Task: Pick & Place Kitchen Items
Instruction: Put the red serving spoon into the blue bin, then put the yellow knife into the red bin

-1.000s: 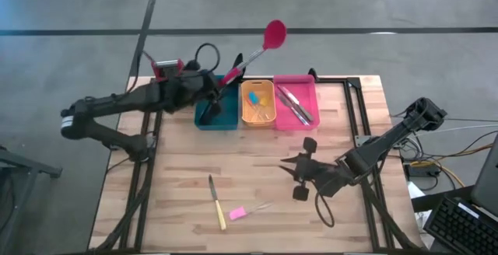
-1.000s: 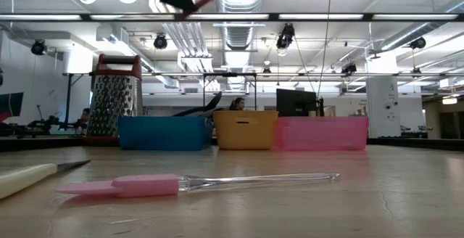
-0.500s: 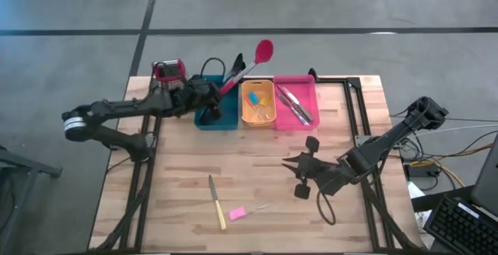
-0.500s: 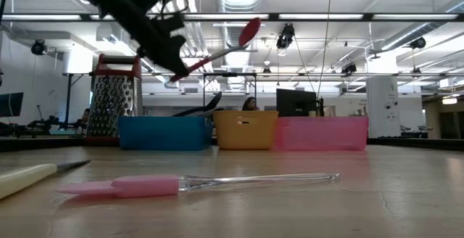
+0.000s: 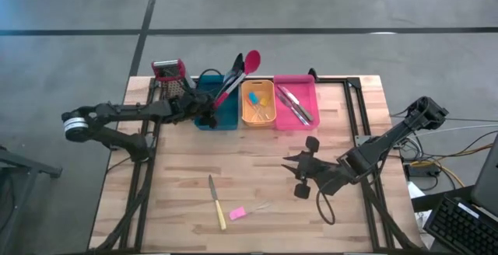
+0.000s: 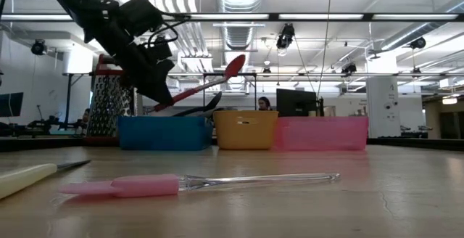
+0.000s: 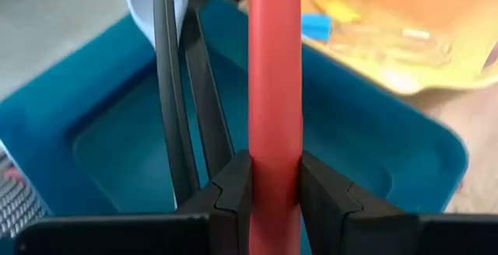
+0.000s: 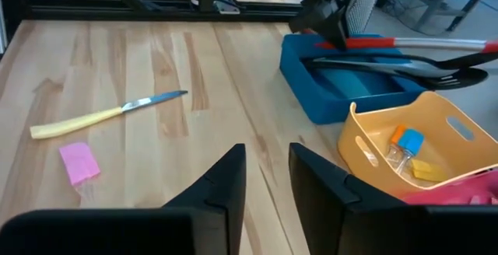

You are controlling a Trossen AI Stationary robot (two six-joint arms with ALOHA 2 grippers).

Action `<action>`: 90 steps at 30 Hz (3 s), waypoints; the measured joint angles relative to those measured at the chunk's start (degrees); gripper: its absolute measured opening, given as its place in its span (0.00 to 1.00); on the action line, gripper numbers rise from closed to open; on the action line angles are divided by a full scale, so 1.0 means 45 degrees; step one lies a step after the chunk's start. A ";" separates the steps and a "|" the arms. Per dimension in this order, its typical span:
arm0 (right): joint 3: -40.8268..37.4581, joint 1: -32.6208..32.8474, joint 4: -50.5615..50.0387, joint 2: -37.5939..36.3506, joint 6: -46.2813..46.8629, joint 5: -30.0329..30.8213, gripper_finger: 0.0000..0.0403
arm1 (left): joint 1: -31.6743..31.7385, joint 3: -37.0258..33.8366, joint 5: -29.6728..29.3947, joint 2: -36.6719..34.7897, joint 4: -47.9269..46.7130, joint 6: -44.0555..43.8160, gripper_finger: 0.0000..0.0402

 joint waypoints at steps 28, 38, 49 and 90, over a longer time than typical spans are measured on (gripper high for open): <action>-0.0141 0.0010 0.0034 0.0010 0.0107 -0.0131 0.20 | 0.0092 -0.1981 0.0110 -0.0155 0.0503 -0.1145 0.33; -0.0162 0.0010 0.0059 0.0010 0.0107 -0.0130 0.26 | 0.0102 -0.1014 0.0565 -0.0155 0.0074 -0.0721 0.73; -0.0181 0.0010 0.0059 0.0015 0.0102 -0.0126 0.25 | -0.0009 0.1385 0.4082 -0.0196 -0.2062 -0.0567 0.75; 0.0132 -0.0253 0.3036 0.1336 -0.1826 -0.2236 0.35 | -1.4566 0.1205 0.0586 0.1457 -0.1688 -0.2798 0.74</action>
